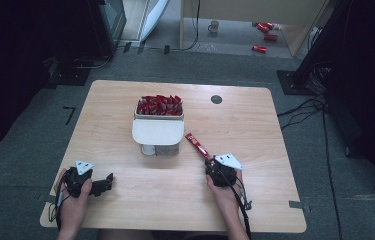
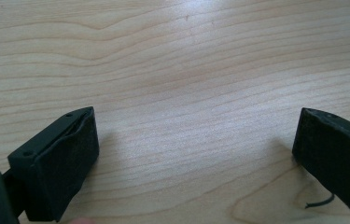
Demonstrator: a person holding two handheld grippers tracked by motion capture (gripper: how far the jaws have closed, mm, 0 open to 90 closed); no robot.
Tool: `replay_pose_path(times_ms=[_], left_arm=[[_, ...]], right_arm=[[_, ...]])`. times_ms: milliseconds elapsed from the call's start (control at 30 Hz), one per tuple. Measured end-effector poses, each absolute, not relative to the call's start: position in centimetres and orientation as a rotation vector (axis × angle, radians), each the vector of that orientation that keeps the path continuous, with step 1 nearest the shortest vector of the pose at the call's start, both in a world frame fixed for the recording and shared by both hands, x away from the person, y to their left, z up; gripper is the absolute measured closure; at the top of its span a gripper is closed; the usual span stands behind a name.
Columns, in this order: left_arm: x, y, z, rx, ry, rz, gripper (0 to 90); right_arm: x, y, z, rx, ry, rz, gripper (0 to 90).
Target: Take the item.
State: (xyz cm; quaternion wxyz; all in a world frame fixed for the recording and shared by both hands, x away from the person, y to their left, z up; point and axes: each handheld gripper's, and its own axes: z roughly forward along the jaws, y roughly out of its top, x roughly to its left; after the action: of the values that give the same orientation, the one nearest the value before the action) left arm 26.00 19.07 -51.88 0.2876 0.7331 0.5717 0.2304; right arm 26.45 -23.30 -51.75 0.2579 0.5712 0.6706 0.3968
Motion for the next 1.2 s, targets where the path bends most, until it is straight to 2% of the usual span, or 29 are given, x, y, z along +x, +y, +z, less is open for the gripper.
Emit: replay_pose_path(times_ms=[200,633,733,1000,1200], left_arm=[[26.0,19.1,-51.9,1.958,1.527,0.615,0.8],[26.0,19.1,-51.9,1.958,1.527,0.615,0.8],[26.0,19.1,-51.9,1.959,1.527,0.615,0.8],[26.0,19.1,-51.9,1.958,1.527,0.616,0.8],[26.0,19.1,-51.9,1.959,1.527,0.616,0.8]], right_arm=[[26.3,-23.4,-51.7,1.55,1.84,1.101,46.6],[25.5,-26.4,-50.7,1.541,1.812,1.102,25.1],[25.2,-27.7,-50.4,1.565,1.79,1.085,15.3],[24.4,-30.9,-50.2,1.622,1.718,1.061,6.0],[23.5,-33.2,-50.0,1.63,1.694,1.007,3.7]])
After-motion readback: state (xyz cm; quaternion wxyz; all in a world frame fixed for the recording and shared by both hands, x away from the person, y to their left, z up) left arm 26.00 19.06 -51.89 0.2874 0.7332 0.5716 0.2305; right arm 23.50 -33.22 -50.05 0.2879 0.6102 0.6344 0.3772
